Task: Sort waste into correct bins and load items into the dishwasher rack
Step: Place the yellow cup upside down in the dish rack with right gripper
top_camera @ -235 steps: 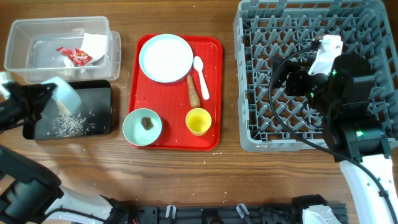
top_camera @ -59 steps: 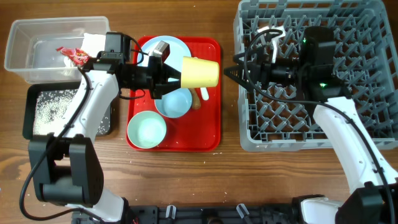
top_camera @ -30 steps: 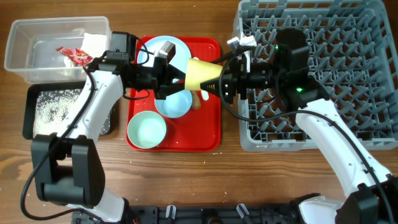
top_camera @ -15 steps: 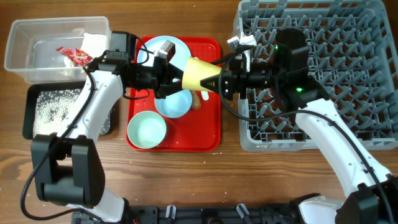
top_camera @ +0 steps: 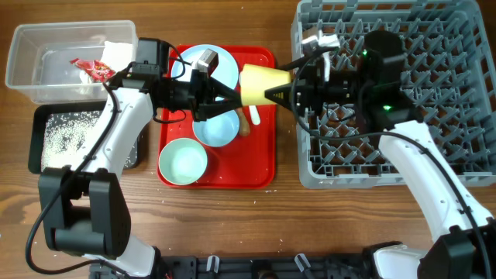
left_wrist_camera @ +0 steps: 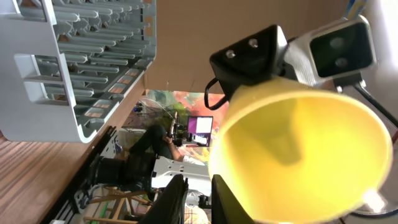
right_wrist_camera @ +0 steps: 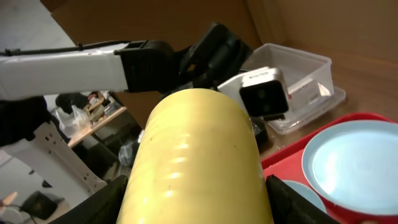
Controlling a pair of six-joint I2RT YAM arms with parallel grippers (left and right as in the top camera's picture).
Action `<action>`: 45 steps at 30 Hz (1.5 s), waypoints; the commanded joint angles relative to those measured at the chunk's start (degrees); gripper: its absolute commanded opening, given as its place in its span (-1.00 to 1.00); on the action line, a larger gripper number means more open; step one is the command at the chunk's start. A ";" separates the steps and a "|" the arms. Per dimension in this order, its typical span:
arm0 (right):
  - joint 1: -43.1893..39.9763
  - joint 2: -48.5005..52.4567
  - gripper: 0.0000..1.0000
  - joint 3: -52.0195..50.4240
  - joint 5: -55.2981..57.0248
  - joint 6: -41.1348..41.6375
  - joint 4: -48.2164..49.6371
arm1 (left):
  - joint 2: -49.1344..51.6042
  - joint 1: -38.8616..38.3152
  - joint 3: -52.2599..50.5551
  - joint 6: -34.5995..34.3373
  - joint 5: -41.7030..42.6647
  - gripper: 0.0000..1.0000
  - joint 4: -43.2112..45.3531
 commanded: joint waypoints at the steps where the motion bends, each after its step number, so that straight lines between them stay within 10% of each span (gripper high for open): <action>1: -3.56 0.26 0.14 0.28 -0.66 0.37 -3.28 | -1.51 -0.02 0.90 -0.13 -0.48 -0.69 0.24; 11: -6.67 -4.96 0.13 0.28 21.88 -7.13 -22.97 | -1.51 -0.02 0.90 -0.11 -10.73 -0.65 0.20; 23: -6.64 -18.23 0.13 1.40 58.40 -3.82 -54.71 | -1.51 -0.07 0.87 0.33 -60.37 -0.64 -1.14; 38: -2.80 0.22 0.17 1.33 61.09 -3.89 -66.29 | -1.51 -0.09 0.87 0.35 -60.94 -0.64 -1.11; 45: -2.58 1.07 0.78 4.15 59.14 -2.29 -65.16 | -1.51 -0.07 0.87 0.31 -60.92 -0.56 -0.81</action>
